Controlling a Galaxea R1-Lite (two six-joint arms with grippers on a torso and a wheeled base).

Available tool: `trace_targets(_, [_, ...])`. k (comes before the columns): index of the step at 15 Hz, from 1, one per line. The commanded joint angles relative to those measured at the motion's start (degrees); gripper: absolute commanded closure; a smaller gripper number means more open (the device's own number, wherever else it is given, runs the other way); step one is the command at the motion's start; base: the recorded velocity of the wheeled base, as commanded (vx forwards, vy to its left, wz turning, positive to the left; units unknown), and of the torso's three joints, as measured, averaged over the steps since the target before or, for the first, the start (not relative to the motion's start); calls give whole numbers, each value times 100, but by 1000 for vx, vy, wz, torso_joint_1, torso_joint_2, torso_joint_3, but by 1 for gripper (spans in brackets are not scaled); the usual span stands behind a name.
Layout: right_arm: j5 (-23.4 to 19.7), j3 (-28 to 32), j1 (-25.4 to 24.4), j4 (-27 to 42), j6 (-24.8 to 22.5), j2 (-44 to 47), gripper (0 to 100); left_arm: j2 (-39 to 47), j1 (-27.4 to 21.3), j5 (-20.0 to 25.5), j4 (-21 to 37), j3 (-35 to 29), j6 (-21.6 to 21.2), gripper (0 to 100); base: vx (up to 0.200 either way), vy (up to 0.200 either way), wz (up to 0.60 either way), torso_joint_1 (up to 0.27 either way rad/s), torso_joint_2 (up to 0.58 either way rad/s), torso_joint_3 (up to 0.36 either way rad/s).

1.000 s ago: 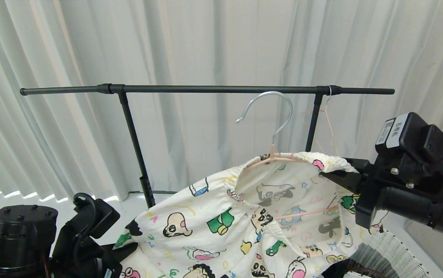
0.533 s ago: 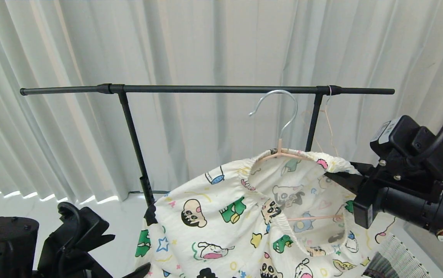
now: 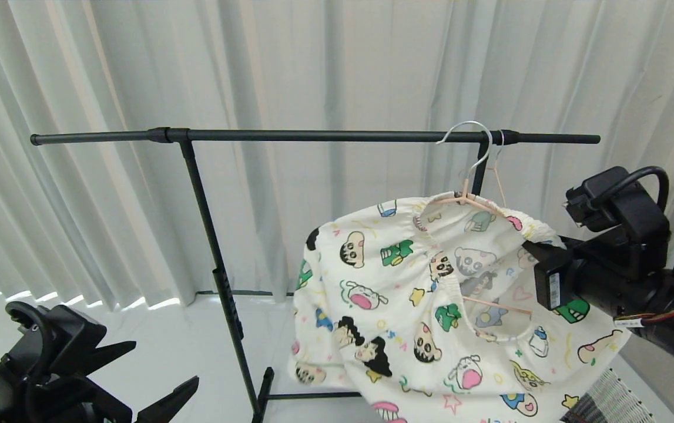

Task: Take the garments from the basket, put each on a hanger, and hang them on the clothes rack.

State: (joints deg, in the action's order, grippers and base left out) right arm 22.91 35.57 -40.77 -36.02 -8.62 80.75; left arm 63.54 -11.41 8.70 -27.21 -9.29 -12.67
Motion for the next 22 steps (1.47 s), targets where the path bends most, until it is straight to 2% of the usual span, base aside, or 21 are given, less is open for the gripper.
trace_targets(1, [170,20,60,-1,168,354,100,-78,60,0,-4,-20,-8,0,0,0,0,0,0,0])
trace_targets(5, [654,574,455,-1,554,1118,100,-114,60,-53,-4,-196,-52,0,0,0,0,0,0,0])
trace_targets(8, [680,1101,737,148,844,1514,100,-175,34,-510,-4,-196,-61,0,0,0,0,0,0,0])
trace_targets(10, [680,1461,754,394,1293,1716,100,-184,25,-563,-4,-196,-61,0,0,0,0,0,0,0])
trace_targets(12, [680,1716,763,799,1354,1751,100,-193,34,-642,-4,-196,-228,0,0,0,0,0,0,0])
trace_targets(14, [812,2059,869,886,1328,1988,100,-193,25,-826,-4,-170,-447,0,0,0,0,0,0,0])
trace_targets(16, [1005,2323,930,913,1328,2235,100,-193,16,-826,-4,-187,-465,0,0,0,0,0,0,0])
trace_targets(18, [1014,2472,930,930,1328,2366,100,-228,-2,-826,-4,-187,-465,0,0,0,0,0,0,0])
trace_targets(22, [1155,2542,930,1141,1301,2402,100,-289,-10,-818,-4,-196,-465,0,0,0,0,0,0,0])
